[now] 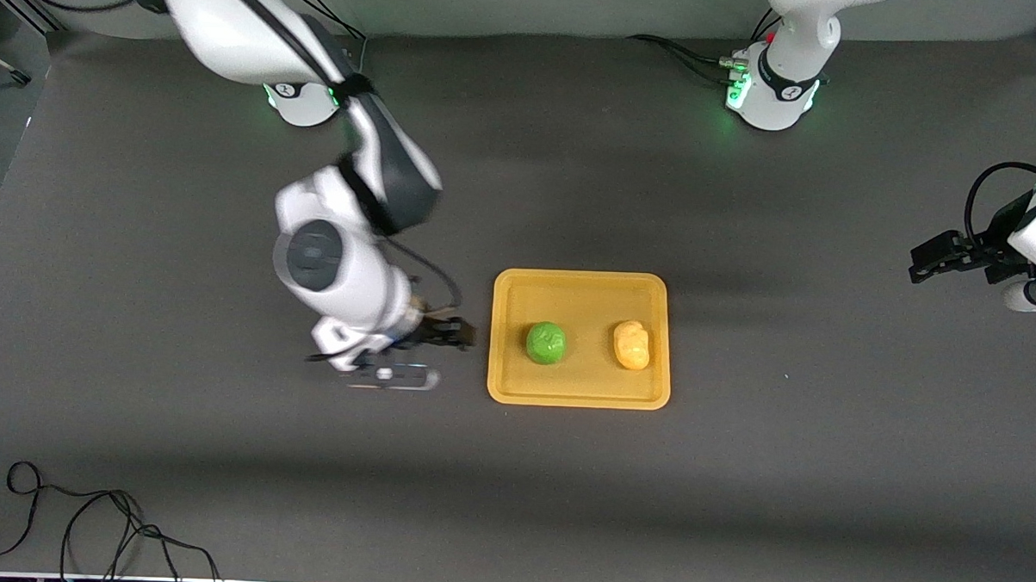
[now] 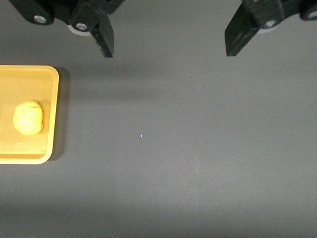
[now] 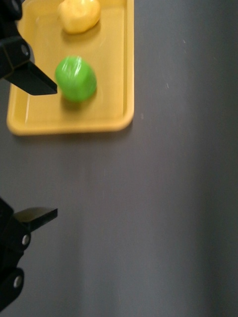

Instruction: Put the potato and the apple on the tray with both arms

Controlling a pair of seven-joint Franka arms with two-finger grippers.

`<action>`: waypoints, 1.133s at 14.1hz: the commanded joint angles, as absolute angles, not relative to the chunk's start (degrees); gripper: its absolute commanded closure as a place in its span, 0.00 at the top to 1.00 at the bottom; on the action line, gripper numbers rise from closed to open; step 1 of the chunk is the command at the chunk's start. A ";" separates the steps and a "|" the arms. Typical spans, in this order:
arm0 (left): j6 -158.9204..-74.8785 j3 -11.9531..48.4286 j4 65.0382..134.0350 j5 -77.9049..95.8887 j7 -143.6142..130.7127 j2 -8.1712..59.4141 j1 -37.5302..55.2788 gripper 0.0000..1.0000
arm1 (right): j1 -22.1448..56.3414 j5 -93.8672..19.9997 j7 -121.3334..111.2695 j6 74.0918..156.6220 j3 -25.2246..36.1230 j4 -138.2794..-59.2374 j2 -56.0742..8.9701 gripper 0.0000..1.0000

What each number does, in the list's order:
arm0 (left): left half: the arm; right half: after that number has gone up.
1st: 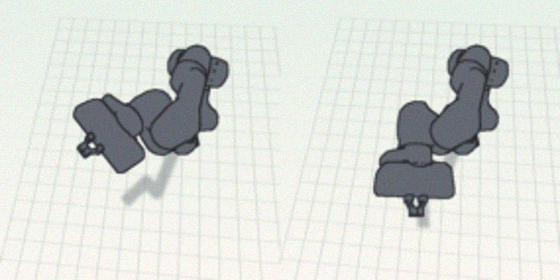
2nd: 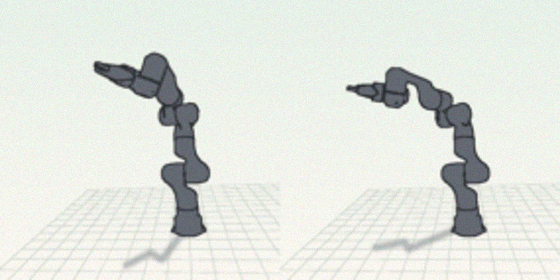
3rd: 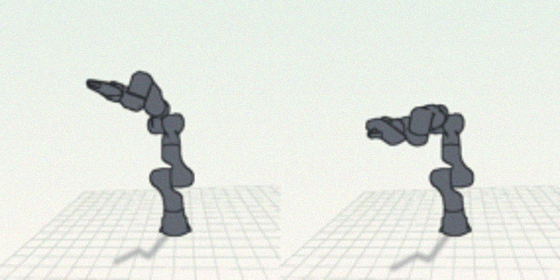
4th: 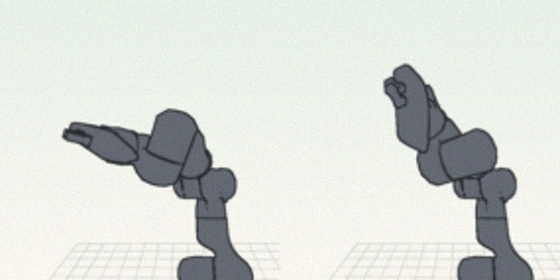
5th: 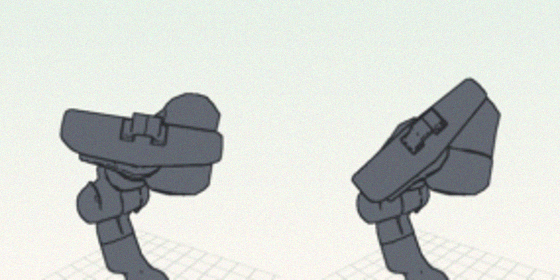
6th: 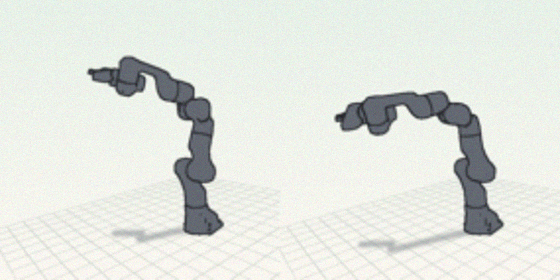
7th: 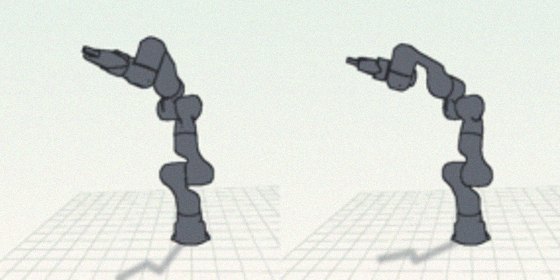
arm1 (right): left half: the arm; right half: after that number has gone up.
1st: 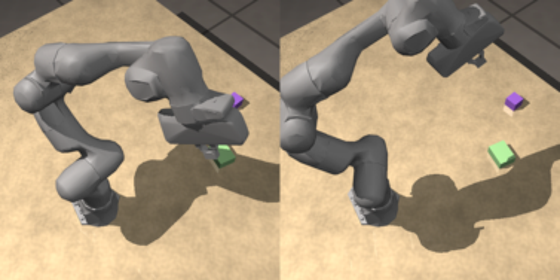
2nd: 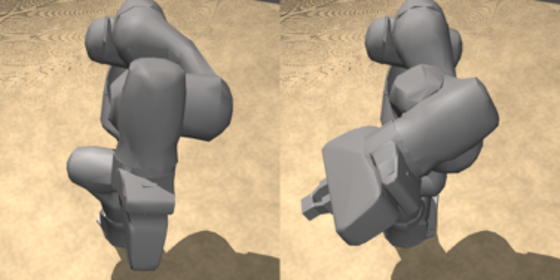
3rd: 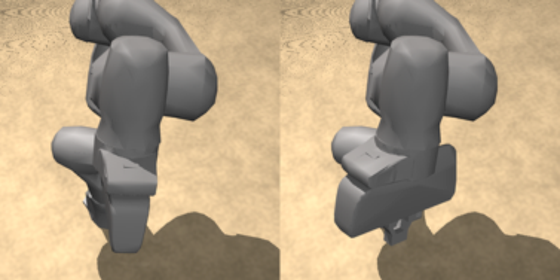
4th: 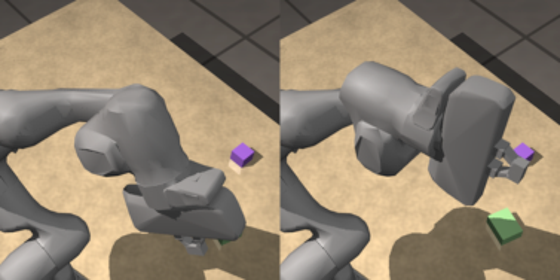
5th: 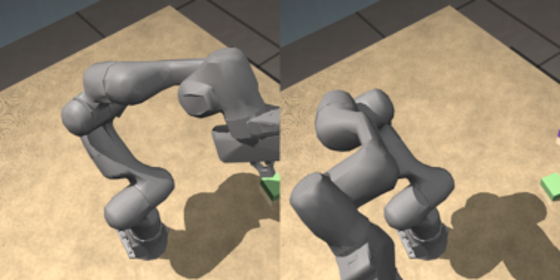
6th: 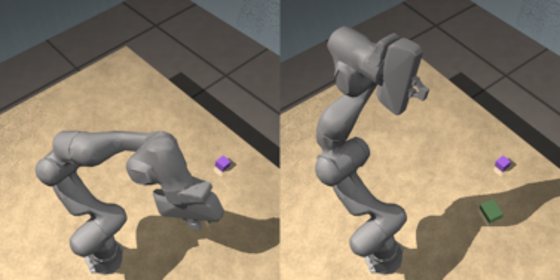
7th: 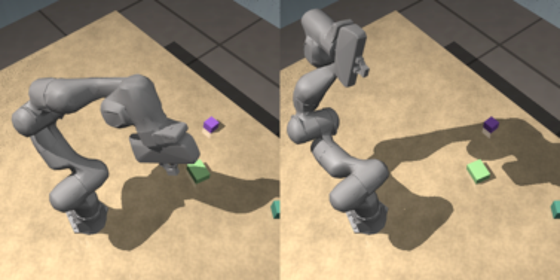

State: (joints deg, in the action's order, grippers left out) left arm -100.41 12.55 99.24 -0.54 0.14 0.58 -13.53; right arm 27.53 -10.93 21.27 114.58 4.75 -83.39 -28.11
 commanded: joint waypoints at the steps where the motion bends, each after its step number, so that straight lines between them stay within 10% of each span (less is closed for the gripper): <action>1: -101.34 12.74 100.99 0.09 0.97 -1.23 -13.98 1.00 | 22.69 -10.28 15.82 110.16 5.26 -93.87 -16.10 1.00; 6: -103.01 12.74 102.39 0.09 0.97 -1.41 -14.06 1.00 | 15.66 -1.69 15.56 101.69 6.51 -94.22 -5.91 1.00; 11: -104.15 12.74 103.53 -0.18 0.97 -1.58 -14.06 1.00 | -1.55 0.78 15.38 95.10 -8.67 -94.22 -0.71 1.00; 16: -105.38 12.74 105.03 -0.18 0.97 -2.37 -13.98 1.00 | -5.89 0.53 10.72 93.08 -10.90 -95.70 3.42 1.00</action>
